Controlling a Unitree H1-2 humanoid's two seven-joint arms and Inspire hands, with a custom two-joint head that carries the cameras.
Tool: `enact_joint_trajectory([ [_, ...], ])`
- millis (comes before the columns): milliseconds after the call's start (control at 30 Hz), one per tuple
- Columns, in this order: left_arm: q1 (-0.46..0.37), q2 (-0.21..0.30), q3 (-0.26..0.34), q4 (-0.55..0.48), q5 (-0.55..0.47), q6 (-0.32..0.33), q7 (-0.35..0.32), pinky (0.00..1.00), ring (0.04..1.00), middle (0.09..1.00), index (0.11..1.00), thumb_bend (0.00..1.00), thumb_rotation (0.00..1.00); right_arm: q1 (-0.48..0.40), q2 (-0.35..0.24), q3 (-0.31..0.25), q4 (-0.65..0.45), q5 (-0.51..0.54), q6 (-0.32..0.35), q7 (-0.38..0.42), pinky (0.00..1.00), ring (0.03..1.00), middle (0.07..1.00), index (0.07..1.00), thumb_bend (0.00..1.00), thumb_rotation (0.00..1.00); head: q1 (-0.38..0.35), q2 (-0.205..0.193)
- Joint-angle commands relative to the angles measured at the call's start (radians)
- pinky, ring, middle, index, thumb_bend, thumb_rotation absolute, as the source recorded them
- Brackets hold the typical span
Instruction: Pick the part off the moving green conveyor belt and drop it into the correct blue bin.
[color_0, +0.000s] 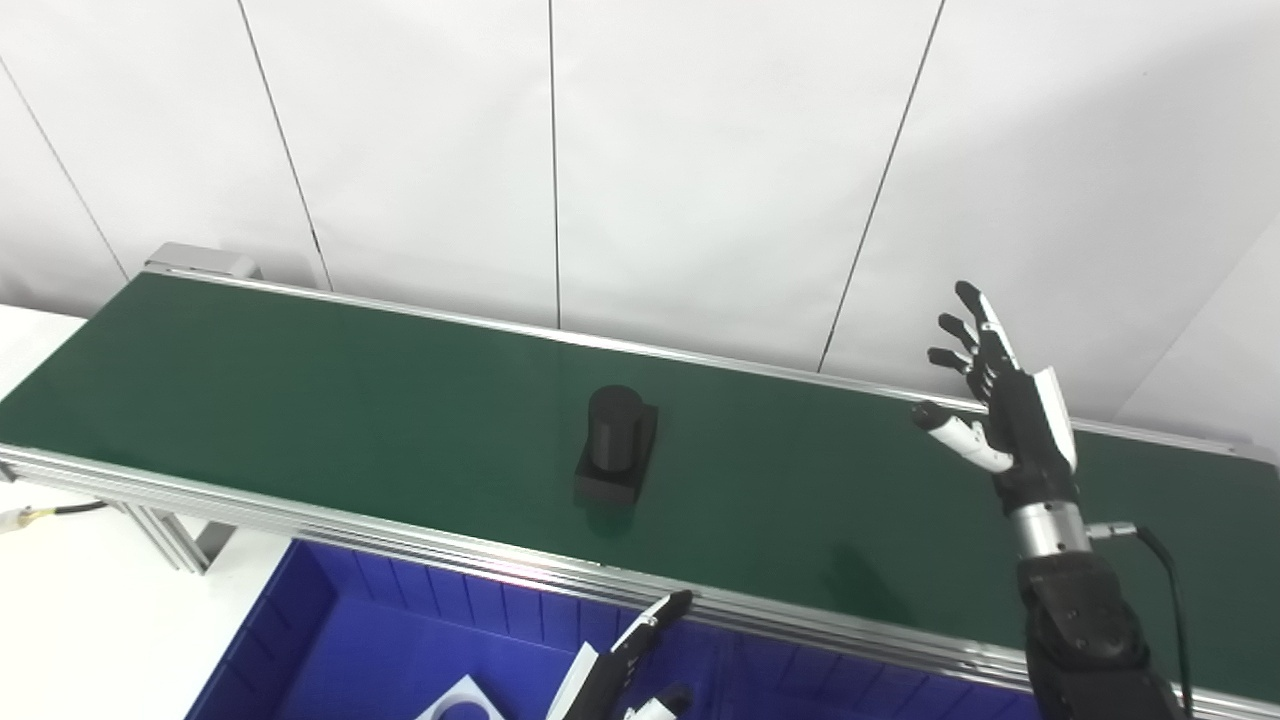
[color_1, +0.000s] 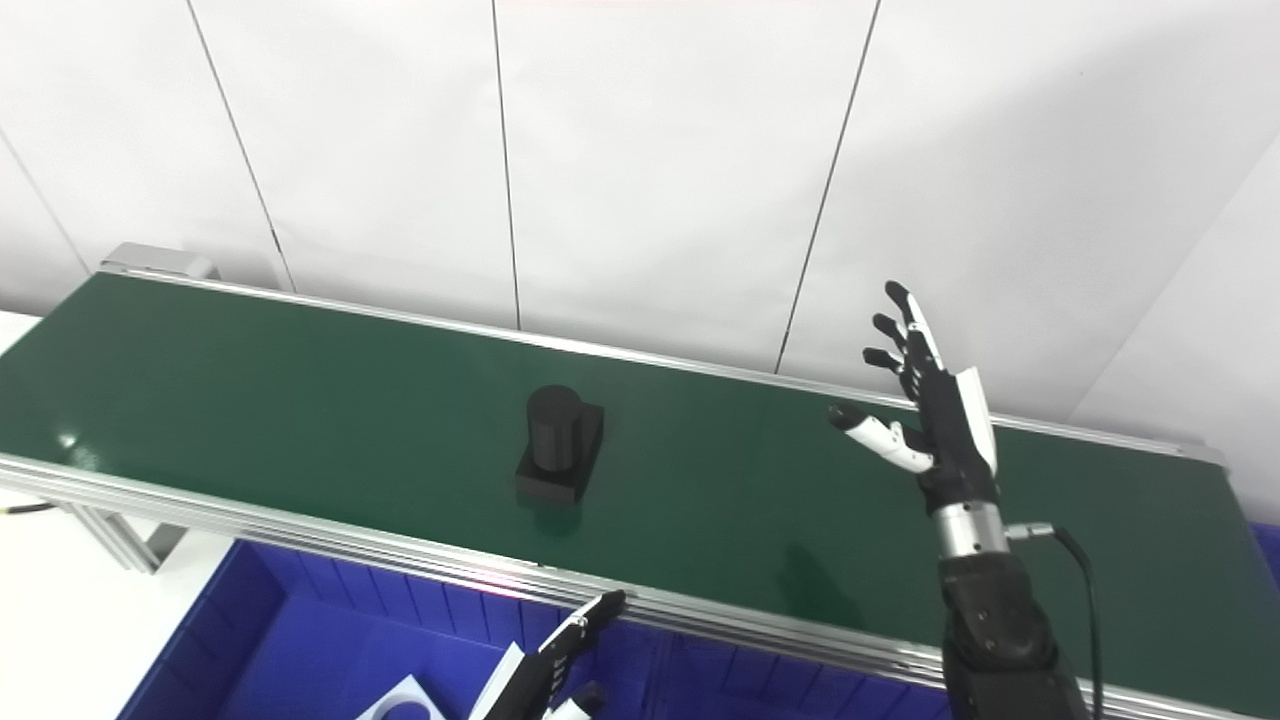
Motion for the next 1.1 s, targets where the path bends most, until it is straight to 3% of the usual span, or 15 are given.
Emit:
enact_joint_trajectory([
  [0,-0.016,-0.009,-0.002,-0.014,-0.002,-0.036,0.009,0.95,0.959,0.933,0.91,0.86,0.89,-0.055,-0.018,0.018,-0.003,-0.021,-0.035,-0.029,0.75,0.926,1.0,0.989,0.97,0.72,0.002,0.001],
  [400,-0.014,-0.018,-0.002,-0.016,0.001,-0.036,0.017,0.92,0.949,0.93,0.908,0.87,0.89,-0.112,0.009,0.11,0.075,-0.051,-0.035,-0.053,0.74,0.912,1.0,0.981,0.95,0.69,0.016,0.002],
  [1067,-0.006,-0.031,-0.022,-0.028,0.007,-0.036,0.045,0.92,0.936,0.925,0.905,0.87,0.86,-0.237,0.054,0.28,0.334,-0.115,-0.035,-0.101,0.76,0.917,1.0,0.998,1.0,0.65,0.048,0.008],
])
